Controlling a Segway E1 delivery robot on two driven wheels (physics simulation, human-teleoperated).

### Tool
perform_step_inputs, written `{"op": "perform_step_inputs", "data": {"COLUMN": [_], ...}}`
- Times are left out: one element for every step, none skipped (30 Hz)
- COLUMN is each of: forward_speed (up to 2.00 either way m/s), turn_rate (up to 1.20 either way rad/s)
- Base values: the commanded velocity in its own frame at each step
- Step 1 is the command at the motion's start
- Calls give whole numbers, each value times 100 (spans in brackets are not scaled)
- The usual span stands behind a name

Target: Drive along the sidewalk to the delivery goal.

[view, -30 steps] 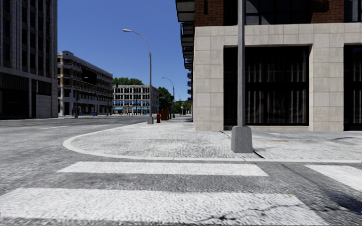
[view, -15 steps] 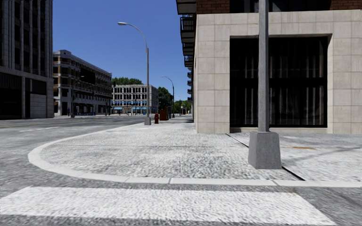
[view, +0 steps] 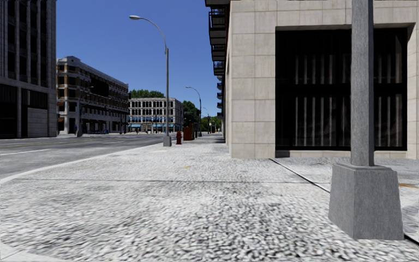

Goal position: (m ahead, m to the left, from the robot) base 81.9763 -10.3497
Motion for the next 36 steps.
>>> {"op": "perform_step_inputs", "data": {"forward_speed": [200, 200, 200, 200, 200, 200, 200, 200, 200, 200, 200, 200, 200, 200, 200, 200, 200, 200, 200, 200, 200, 200, 200, 200, 200, 200, 200, 200, 200, 200, 200, 200, 200, 200, 200, 200], "turn_rate": [0, 0, 0, 0, 0, 0, 0, 0, 0, 0, 0, 0, 0, 0, 0, 0, 0, 0, 0, 0, 0, 0, 0, 0, 0, 0, 0, 0, 0, 0, 0, 0, 0, 0, 0, 0]}}
